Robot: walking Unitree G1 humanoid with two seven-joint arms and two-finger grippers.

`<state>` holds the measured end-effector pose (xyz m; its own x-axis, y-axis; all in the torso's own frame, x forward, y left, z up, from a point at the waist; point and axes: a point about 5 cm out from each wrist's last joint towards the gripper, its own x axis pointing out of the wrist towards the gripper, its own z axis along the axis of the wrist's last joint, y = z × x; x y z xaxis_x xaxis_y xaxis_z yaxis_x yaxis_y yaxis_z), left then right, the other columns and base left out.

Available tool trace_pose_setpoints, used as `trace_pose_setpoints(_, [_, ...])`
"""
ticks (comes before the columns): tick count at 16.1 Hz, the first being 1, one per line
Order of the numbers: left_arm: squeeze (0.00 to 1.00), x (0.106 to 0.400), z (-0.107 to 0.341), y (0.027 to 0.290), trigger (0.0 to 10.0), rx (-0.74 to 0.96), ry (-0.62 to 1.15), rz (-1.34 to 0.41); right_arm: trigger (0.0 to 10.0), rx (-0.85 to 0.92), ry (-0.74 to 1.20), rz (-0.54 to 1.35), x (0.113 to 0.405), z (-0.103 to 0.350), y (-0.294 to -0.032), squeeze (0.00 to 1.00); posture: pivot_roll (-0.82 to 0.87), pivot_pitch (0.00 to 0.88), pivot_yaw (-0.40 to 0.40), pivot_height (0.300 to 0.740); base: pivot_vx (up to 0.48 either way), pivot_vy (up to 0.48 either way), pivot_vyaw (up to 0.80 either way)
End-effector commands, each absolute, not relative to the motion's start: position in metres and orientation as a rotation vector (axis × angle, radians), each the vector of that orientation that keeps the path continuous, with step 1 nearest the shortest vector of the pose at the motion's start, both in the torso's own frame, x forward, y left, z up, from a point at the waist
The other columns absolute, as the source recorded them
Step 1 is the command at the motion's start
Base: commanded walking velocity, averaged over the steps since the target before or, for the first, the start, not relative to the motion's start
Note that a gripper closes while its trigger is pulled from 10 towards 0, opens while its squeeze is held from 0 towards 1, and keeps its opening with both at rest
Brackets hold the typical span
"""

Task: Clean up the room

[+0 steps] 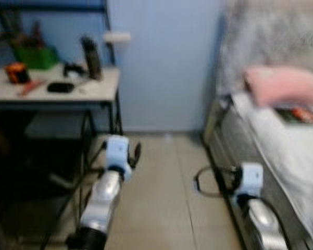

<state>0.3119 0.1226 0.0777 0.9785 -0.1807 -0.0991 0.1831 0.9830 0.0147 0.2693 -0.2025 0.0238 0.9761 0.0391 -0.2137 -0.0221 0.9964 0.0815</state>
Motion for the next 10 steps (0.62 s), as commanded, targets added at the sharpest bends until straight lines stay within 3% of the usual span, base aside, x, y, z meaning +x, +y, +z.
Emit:
trace_pose_setpoints(1, [0.00, 0.3156, 0.0815, 0.1303, 10.0, 0.045, 0.085, -0.172, 10.0, 0.078, 0.196, 0.052, 0.2737, 0.0276, -0.1945, 0.00, 0.12, 0.000, -0.012, 0.740, 0.480, 0.000, 0.61])
trace_pose_setpoints(6, [0.00, 0.3161, 0.0807, 0.1304, 10.0, 0.052, 0.087, -0.200, 10.0, 0.071, 0.195, 0.047, 0.2729, 0.0266, -0.1941, 0.00, 0.12, 0.000, -0.010, 0.740, 0.480, 0.000, 0.58])
trace_pose_setpoints(7, [0.00, 0.3187, 0.0799, 0.1312, 10.0, 0.098, 0.099, -0.215, 10.0, 0.046, 0.203, 0.031, 0.2726, 0.0248, -0.1949, 0.00, 0.12, 0.000, -0.007, 0.740, 0.480, 0.000, 0.00])
trace_pose_setpoints(9, [0.00, 0.3216, 0.0802, 0.1334, 10.0, 0.107, 0.105, -0.213, 10.0, 0.037, 0.201, 0.033, 0.2727, 0.0249, -0.1941, 0.00, 0.12, 0.000, -0.005, 0.740, 0.000, 0.000, 0.00])
trace_pose_setpoints(10, [0.00, 0.3227, 0.0808, 0.1353, 10.0, 0.102, 0.104, -0.210, 10.0, 0.030, 0.211, 0.032, 0.2725, 0.0231, -0.1922, 0.00, 0.12, 0.000, -0.002, 0.740, 0.000, 0.000, -0.80])
